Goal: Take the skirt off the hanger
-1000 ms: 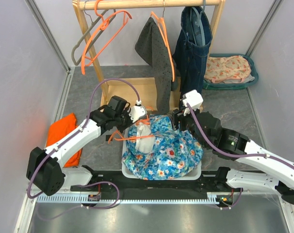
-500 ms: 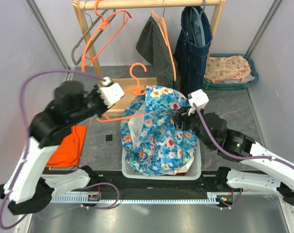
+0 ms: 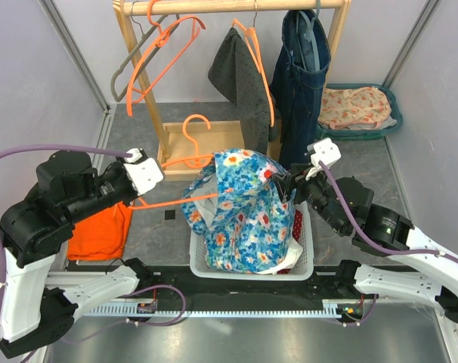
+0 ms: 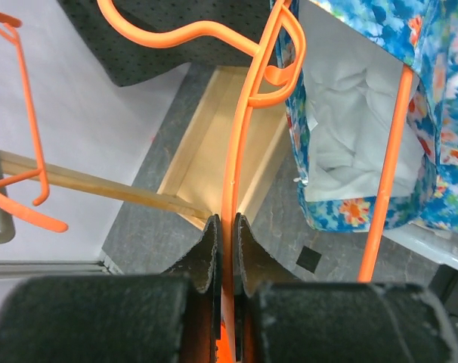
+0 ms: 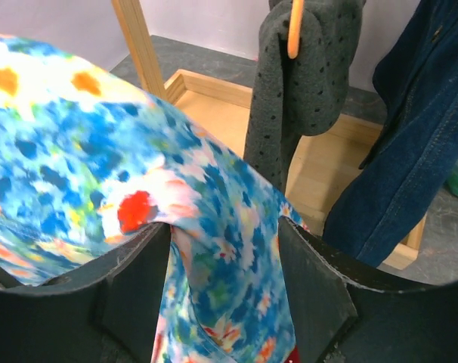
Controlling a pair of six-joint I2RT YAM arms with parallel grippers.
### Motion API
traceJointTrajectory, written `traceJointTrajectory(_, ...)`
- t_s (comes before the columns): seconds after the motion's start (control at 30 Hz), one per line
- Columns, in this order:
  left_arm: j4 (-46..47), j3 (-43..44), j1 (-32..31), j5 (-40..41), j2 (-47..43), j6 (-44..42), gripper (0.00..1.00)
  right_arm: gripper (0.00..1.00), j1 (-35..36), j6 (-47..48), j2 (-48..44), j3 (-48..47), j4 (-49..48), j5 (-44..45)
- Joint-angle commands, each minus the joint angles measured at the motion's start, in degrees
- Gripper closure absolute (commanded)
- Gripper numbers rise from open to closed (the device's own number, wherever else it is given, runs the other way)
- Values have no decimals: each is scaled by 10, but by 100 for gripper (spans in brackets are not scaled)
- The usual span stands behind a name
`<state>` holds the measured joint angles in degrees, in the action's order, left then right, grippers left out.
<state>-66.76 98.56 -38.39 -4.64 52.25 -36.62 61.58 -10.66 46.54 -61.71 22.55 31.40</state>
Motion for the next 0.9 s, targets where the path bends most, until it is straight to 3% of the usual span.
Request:
traceJointTrajectory(0.0,-13,59,-3,-50,24,1,98,35,-3,4,12,-14,-11,-43)
traceJointTrajectory(0.1,-27,116,-3,-63,49,18,98,46,-3,-2,18,-7,-4,-42)
traceJointTrajectory(0.2,-40,177,-2,-74,68,31,98,76,-3,-16,10,4,2,-30)
traceJointTrajectory(0.23,-51,192,-2,-76,73,34,98,96,-2,-26,6,8,5,-23)
traceJointTrajectory(0.27,-56,214,-2,-74,75,35,98,100,-2,-30,-5,10,16,-8)
traceJointTrajectory(0.43,-57,205,-2,-24,49,14,98,100,-3,-54,-67,-12,78,68)
traceJointTrajectory(0.67,-41,107,-2,23,-19,16,98,100,-3,-72,-176,-76,150,131)
traceJointTrajectory(0.87,-24,73,-2,35,-44,57,98,100,-3,-85,-161,-87,169,87)
